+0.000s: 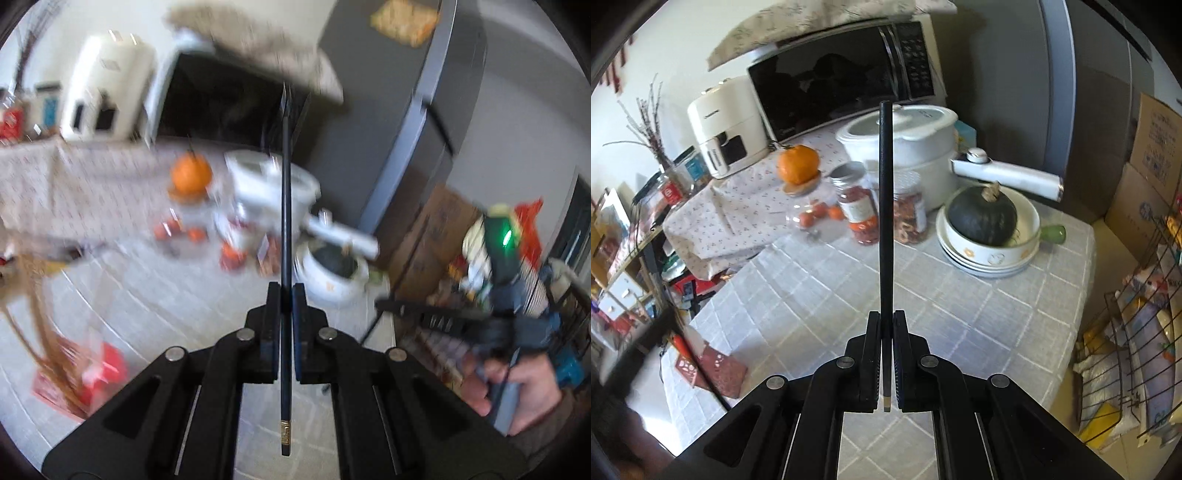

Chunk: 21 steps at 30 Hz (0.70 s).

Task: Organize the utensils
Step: 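Lower the black chopstick into the pink basket with the left gripper and open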

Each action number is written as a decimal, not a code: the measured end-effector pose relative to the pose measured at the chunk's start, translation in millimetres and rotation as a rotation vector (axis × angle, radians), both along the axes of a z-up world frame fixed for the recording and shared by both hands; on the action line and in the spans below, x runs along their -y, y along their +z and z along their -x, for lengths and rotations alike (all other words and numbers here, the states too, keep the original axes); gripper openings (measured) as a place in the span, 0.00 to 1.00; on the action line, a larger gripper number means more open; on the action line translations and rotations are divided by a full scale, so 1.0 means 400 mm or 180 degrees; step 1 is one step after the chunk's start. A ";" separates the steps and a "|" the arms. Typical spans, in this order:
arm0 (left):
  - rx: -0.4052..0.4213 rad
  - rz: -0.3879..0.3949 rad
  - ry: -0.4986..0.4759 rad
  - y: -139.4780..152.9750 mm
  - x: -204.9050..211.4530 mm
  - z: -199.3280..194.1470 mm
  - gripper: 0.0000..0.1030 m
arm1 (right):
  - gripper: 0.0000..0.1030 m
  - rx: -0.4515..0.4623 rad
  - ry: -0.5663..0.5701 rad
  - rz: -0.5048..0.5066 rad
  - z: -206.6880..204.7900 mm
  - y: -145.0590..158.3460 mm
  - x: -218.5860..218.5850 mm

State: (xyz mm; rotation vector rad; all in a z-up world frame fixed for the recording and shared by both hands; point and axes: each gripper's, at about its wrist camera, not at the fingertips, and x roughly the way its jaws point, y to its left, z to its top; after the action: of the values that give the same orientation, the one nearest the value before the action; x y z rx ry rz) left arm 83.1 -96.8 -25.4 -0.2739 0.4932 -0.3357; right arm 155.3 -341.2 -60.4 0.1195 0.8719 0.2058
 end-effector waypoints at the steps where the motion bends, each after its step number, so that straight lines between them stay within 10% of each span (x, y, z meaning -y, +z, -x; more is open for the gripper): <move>1: 0.0133 0.0003 0.0072 0.014 -0.027 0.009 0.06 | 0.05 0.0042 0.0027 -0.0001 0.005 0.007 -0.010; 10: 0.0691 0.0048 0.0792 0.038 -0.271 0.012 0.06 | 0.05 0.0656 0.0504 -0.0075 0.075 0.114 -0.149; 21: 0.0895 -0.0212 0.0901 -0.052 -0.318 0.044 0.06 | 0.05 0.0950 0.0995 -0.0088 0.120 0.153 -0.314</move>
State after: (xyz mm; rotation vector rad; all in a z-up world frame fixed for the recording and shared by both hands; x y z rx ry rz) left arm 65.7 30.4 -46.3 -0.2239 0.1839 -0.0788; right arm 107.3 -215.4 0.9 -0.0232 0.5865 0.5150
